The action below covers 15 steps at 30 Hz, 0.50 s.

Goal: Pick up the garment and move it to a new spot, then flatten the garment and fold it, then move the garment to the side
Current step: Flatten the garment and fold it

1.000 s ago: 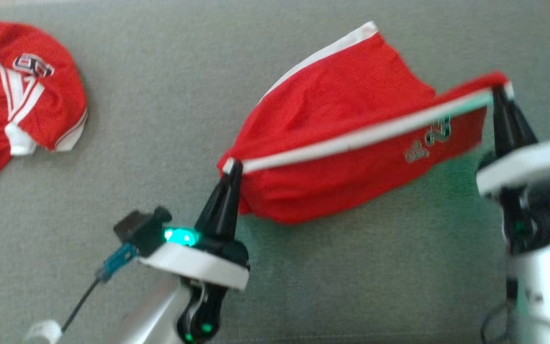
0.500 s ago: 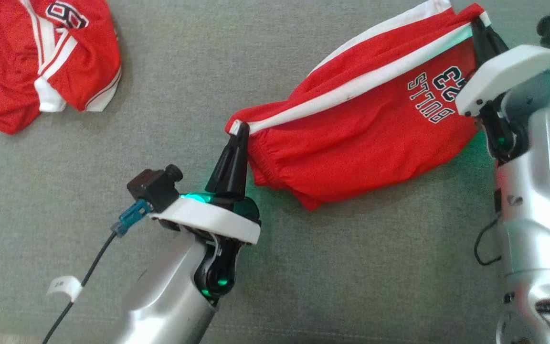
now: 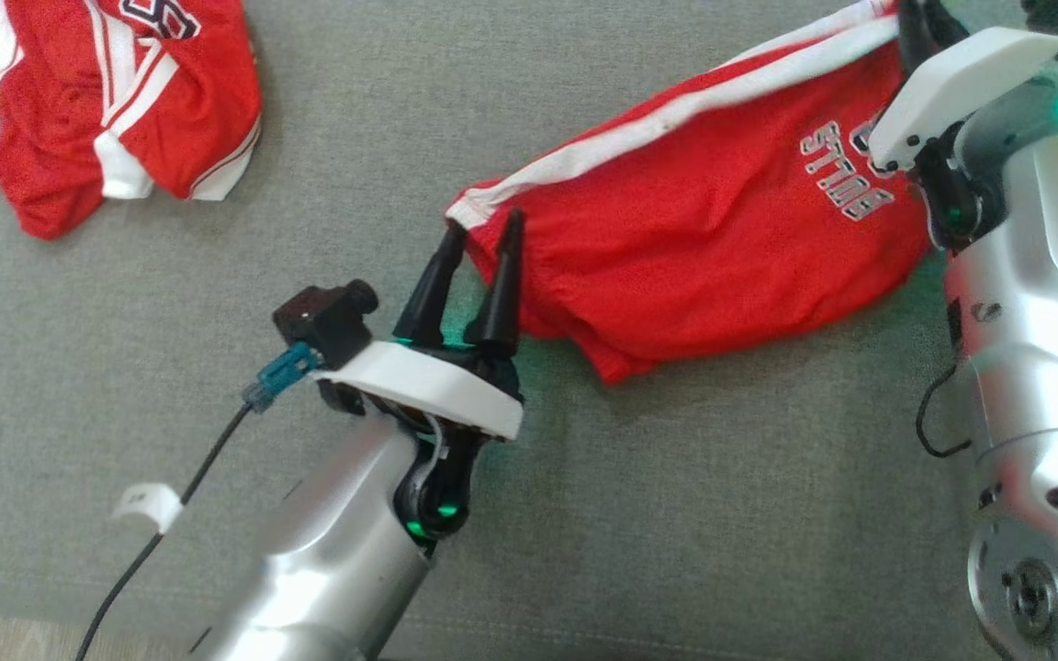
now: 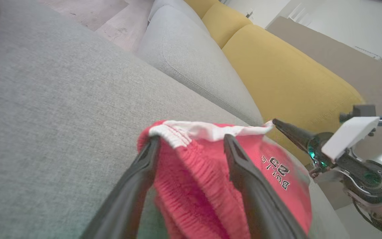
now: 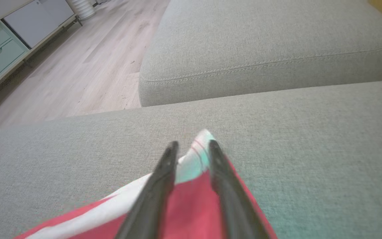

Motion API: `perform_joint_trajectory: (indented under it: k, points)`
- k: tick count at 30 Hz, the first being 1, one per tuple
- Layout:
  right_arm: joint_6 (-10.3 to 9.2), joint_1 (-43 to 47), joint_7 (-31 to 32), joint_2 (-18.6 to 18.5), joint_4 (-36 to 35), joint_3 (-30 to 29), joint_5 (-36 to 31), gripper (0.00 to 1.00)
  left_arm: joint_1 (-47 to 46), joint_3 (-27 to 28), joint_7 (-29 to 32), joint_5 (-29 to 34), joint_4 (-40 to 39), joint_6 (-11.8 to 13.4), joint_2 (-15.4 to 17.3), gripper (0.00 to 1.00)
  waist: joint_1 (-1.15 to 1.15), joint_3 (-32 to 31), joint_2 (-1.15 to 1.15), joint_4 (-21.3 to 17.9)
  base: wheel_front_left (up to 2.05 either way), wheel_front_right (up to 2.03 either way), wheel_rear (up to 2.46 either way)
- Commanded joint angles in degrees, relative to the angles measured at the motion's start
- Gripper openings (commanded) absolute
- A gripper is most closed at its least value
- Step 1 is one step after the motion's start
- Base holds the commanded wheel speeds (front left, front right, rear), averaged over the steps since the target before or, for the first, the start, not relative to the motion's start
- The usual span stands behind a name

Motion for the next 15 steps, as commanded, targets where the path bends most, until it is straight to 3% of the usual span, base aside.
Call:
perform_joint_trajectory:
  k: [1,8,15]
  points:
    - [0.43,-2.89,-1.55,0.79,-0.24,0.44,-1.17,1.00,-1.84,0.26,-0.70,0.03,-1.39,0.60,0.29,1.00,0.00,-0.17,0.00,0.46,0.00,0.00,0.00]
    - [0.43,-5.03,-5.75,0.79,5.27,-0.29,-4.53,1.00,-1.51,-2.76,0.11,0.39,-1.33,2.45,0.68,1.00,0.00,-1.44,0.00,1.22,0.00,0.00,0.00]
    - [0.43,-4.12,-7.37,0.04,8.19,-0.36,-6.54,1.00,2.27,-3.83,1.56,1.68,-4.67,4.41,5.24,1.00,0.00,-4.25,0.00,0.30,0.00,0.00,0.00]
